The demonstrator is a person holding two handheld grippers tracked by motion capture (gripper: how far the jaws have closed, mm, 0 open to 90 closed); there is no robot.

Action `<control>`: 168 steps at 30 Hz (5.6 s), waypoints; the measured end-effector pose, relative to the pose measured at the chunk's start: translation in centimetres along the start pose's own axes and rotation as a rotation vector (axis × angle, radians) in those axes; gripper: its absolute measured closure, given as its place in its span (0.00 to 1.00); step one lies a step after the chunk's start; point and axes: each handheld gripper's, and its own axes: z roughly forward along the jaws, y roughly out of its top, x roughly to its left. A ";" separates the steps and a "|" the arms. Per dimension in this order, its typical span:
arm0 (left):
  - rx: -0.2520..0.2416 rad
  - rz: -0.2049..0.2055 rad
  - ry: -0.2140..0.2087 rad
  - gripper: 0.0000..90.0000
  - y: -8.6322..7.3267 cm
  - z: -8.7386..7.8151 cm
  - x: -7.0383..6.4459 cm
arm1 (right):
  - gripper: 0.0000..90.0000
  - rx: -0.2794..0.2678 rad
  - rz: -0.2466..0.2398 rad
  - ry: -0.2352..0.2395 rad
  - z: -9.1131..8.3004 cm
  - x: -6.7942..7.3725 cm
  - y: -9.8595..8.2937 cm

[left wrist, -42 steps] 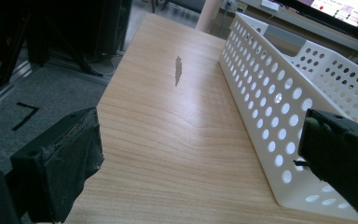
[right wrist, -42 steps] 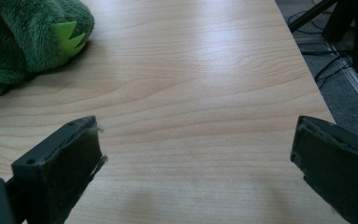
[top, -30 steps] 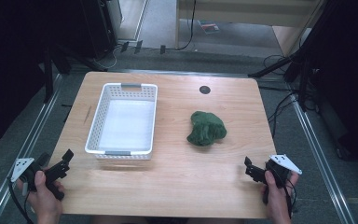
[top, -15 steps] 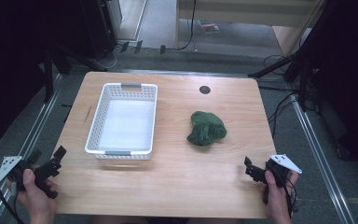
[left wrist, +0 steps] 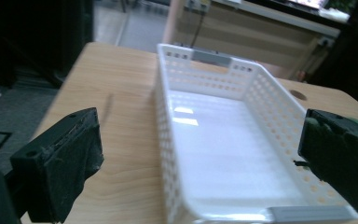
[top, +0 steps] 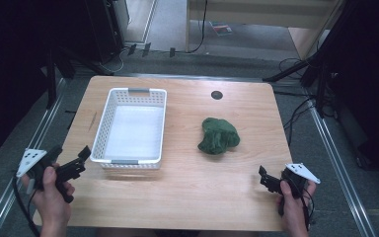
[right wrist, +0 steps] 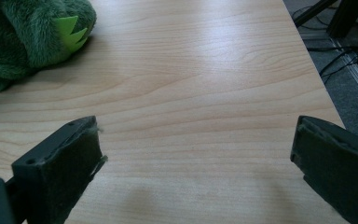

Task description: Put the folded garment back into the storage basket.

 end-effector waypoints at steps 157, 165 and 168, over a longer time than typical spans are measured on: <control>0.393 0.300 -0.304 0.38 0.2 19.2 -28.1 | 0.02 0.047 0.010 0.025 0.4 -0.2 0.2; 0.348 0.284 -0.288 0.38 2.4 17.7 -26.1 | 0.02 0.046 0.010 0.023 0.4 -0.2 0.2; 0.337 0.282 -0.284 0.38 2.9 17.4 -25.5 | 0.02 0.045 0.009 0.021 0.4 -0.2 0.2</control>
